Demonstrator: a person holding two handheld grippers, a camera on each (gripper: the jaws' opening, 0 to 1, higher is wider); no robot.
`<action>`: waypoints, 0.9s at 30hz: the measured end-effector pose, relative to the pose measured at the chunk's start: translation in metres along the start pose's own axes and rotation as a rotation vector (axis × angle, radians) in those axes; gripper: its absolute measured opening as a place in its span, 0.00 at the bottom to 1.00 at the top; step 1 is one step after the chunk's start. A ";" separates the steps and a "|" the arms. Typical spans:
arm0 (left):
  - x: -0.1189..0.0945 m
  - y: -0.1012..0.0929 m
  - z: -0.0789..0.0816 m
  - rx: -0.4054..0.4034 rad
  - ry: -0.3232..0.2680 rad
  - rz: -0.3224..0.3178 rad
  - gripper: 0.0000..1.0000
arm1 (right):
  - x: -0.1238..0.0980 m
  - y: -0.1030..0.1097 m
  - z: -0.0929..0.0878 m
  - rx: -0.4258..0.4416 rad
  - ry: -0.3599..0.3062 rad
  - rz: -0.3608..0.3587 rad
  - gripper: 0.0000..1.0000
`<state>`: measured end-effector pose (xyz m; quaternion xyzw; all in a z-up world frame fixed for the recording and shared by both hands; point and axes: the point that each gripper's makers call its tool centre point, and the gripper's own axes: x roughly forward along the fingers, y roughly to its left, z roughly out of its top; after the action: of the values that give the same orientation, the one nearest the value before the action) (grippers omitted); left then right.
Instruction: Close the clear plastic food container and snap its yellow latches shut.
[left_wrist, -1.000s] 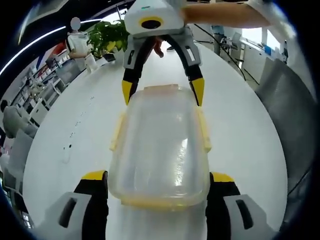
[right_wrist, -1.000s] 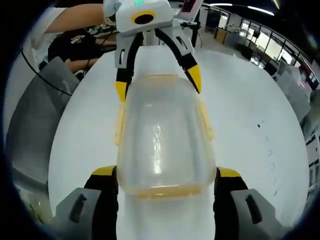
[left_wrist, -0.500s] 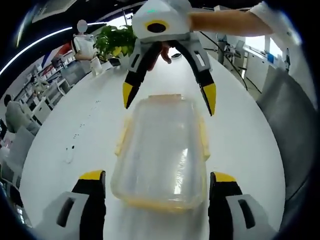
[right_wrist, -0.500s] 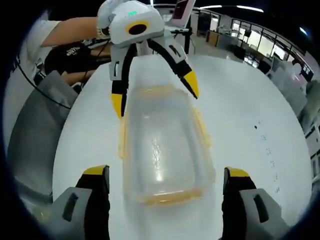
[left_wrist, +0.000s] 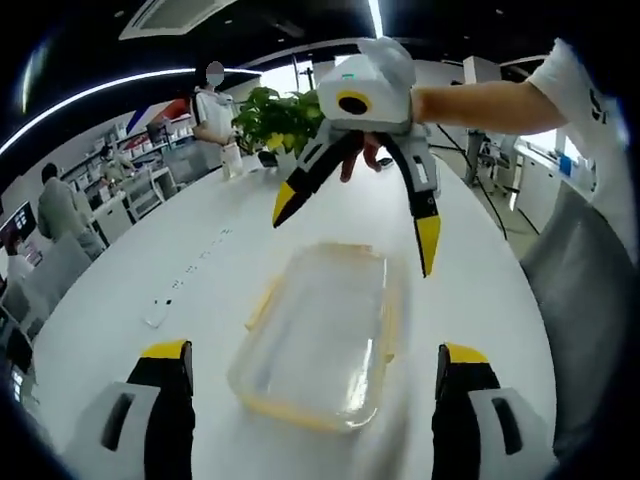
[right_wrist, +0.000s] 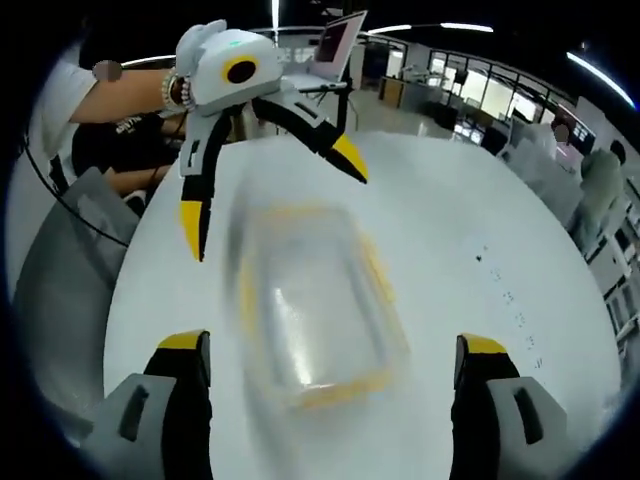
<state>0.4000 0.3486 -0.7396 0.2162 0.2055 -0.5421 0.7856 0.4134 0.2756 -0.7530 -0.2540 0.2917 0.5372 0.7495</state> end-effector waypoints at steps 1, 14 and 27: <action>-0.003 -0.001 0.002 -0.003 -0.007 0.008 0.99 | -0.004 0.002 0.000 0.009 0.002 -0.007 1.00; -0.050 -0.027 0.023 -0.134 -0.178 0.192 0.99 | -0.050 0.014 -0.002 0.117 -0.110 -0.224 1.00; -0.118 -0.035 -0.016 -0.284 -0.231 0.410 0.99 | -0.084 0.059 -0.009 0.234 -0.206 -0.357 0.99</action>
<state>0.3272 0.4367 -0.6905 0.0776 0.1404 -0.3585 0.9197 0.3344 0.2319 -0.7036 -0.1567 0.2242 0.3817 0.8829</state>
